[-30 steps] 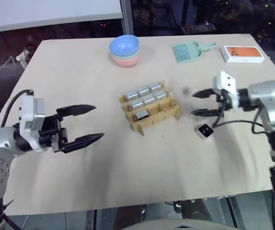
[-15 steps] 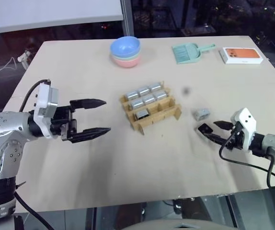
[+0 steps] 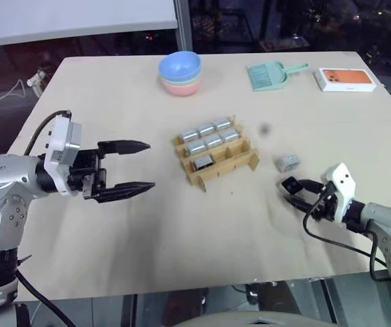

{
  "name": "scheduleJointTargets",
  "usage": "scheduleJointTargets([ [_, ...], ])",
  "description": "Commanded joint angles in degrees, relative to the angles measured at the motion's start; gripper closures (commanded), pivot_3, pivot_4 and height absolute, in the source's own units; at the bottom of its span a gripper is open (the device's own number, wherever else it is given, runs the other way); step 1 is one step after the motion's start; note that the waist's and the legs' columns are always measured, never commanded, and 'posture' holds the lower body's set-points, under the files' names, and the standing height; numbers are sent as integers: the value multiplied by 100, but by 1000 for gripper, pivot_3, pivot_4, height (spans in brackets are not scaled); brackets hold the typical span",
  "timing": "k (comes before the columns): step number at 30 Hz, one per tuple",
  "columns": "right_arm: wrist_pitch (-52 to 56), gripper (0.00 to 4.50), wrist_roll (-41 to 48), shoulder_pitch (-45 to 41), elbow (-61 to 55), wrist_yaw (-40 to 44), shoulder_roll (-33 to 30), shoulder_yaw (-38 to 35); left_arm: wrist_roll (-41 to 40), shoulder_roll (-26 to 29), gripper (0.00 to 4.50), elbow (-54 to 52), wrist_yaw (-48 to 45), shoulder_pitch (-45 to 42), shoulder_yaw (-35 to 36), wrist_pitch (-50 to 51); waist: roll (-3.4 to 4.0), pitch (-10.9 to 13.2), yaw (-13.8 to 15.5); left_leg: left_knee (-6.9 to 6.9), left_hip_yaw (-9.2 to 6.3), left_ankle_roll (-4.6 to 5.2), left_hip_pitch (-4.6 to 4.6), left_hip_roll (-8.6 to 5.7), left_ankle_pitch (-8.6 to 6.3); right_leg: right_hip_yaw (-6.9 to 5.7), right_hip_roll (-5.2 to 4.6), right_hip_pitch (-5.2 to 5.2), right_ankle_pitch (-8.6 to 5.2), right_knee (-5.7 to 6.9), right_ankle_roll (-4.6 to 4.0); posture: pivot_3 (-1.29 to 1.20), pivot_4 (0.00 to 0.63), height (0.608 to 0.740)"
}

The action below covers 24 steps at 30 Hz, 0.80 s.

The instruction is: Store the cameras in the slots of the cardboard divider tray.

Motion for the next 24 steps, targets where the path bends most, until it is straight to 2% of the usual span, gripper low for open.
scheduleJointTargets([
  [1,-327,1074,-118,101,-63,38,-161,141,-42,149,0,-12,-54,-128,50,23,0,0,0,0,0,0,0,0,0,0,0,0,0,0,0,0,150,740],
  [6,-439,1074,-143,95,-5,-151,-77,190,-28,170,0,32,-88,-187,26,38,-2,-1,0,0,2,0,0,0,0,0,0,0,0,0,0,0,150,740],
  [8,-497,1746,-144,81,2,-237,-41,178,-49,176,0,22,-103,-182,24,77,-2,-1,0,0,2,0,0,1,0,0,0,0,0,0,0,0,150,740],
  [9,-482,2300,-114,69,3,-286,-10,159,-58,179,0,19,-113,-179,20,98,-2,-1,-1,0,2,0,0,1,0,0,1,0,0,0,0,0,150,740],
  [11,-485,2688,-85,71,-2,-328,-1,144,-54,169,0,22,-117,-181,13,111,-2,-1,0,0,2,0,0,2,0,0,1,0,0,0,0,0,150,740],
  [16,-581,2686,69,54,-33,-333,67,59,-124,104,0,-18,-69,-174,-40,248,-2,-1,0,0,2,0,0,2,0,0,1,0,1,0,0,0,150,740],
  [19,-878,2686,-27,-67,-109,-157,-66,227,-578,-168,0,-243,303,-268,-92,747,-2,-1,0,1,2,0,0,2,0,0,1,0,1,0,0,0,150,740],
  [21,-1463,2686,-373,-362,-120,68,-172,618,-557,-597,0,-382,1140,-471,-440,1189,-2,-1,2,4,-2,0,0,4,0,1,1,2,1,0,1,0,150,740],
  [24,-2603,2686,-1112,-781,82,212,-296,1192,-313,-1008,0,-580,1697,-676,-950,1388,-6,-4,-6,16,-17,0,4,-1,0,1,2,10,4,3,10,0,150,740],
])
